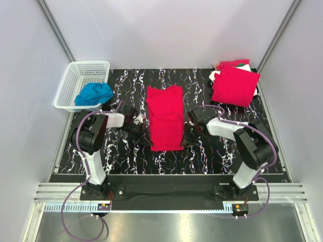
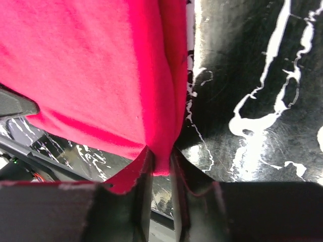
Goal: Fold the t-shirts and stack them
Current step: Fold the tshirt
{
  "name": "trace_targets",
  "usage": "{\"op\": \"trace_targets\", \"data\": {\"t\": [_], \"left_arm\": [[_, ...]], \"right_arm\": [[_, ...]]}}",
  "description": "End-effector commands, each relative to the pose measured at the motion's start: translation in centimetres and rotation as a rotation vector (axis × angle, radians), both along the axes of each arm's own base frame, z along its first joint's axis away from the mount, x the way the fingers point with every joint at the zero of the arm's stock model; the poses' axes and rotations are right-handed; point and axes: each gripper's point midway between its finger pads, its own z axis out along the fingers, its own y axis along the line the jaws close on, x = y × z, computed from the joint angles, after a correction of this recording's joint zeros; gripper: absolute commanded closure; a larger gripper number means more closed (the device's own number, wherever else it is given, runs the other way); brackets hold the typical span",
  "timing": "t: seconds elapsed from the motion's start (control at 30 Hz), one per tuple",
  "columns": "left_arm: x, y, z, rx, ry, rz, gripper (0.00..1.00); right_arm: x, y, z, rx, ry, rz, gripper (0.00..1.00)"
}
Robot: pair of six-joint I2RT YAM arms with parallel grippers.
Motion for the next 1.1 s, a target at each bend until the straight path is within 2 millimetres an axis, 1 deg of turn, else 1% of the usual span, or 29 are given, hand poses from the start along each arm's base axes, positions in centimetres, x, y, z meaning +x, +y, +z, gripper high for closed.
{"op": "trace_targets", "data": {"t": [0.0,0.1,0.23,0.4,0.43,0.57,0.67,0.73,0.77,0.83,0.87,0.9,1.0,1.07], "left_arm": [[1.7,1.9,-3.0,0.162,-0.09,0.007,0.96],[1.7,1.9,-3.0,0.166,-0.091,0.008,0.96],[1.9,1.9,-3.0,0.164,-0.093,0.009,0.97],[2.1,1.8,-3.0,0.168,-0.092,0.014,0.97],[2.2,1.8,-3.0,0.169,-0.095,0.015,0.97],[2.2,1.9,-3.1,0.172,-0.094,0.016,0.97],[2.2,1.8,-3.1,0.171,-0.092,0.015,0.97],[2.3,1.8,-3.1,0.171,-0.094,0.015,0.98],[2.3,1.8,-3.0,0.17,-0.095,0.016,0.98],[2.3,1.8,-3.0,0.17,-0.096,0.014,0.98],[2.4,1.8,-3.0,0.169,-0.098,0.015,0.98],[2.4,1.8,-3.0,0.171,-0.098,0.013,0.98],[2.5,1.7,-2.8,0.165,-0.1,0.016,1.0],[2.5,1.7,-2.7,0.165,-0.1,0.017,1.0]], "right_arm": [[-0.7,-2.0,-2.4,-0.111,0.01,0.01,0.64],[-0.8,-1.9,-2.0,-0.099,0.003,0.022,0.5],[-0.8,-1.9,-1.4,-0.09,-0.014,0.028,0.5],[-0.8,-1.9,-1.5,-0.087,-0.007,0.03,0.52],[-0.9,-1.9,-1.5,-0.086,-0.007,0.031,0.53],[-1.0,-1.9,-1.8,-0.087,-0.004,0.034,0.67],[-0.9,-1.7,-2.0,-0.08,-0.003,0.038,0.72],[-0.6,-1.5,-2.0,-0.07,-0.012,0.036,0.73],[-0.6,-1.4,-2.1,-0.066,-0.01,0.032,0.76],[-0.3,-1.1,-2.2,-0.057,-0.015,0.029,0.84],[-0.3,-1.0,-2.2,-0.052,-0.013,0.031,0.95],[-0.2,-0.8,-2.4,-0.047,-0.012,0.03,0.99],[0.1,-0.4,-2.3,-0.031,-0.011,0.032,1.0],[0.5,0.0,-2.0,-0.016,-0.021,0.036,1.0]]}}
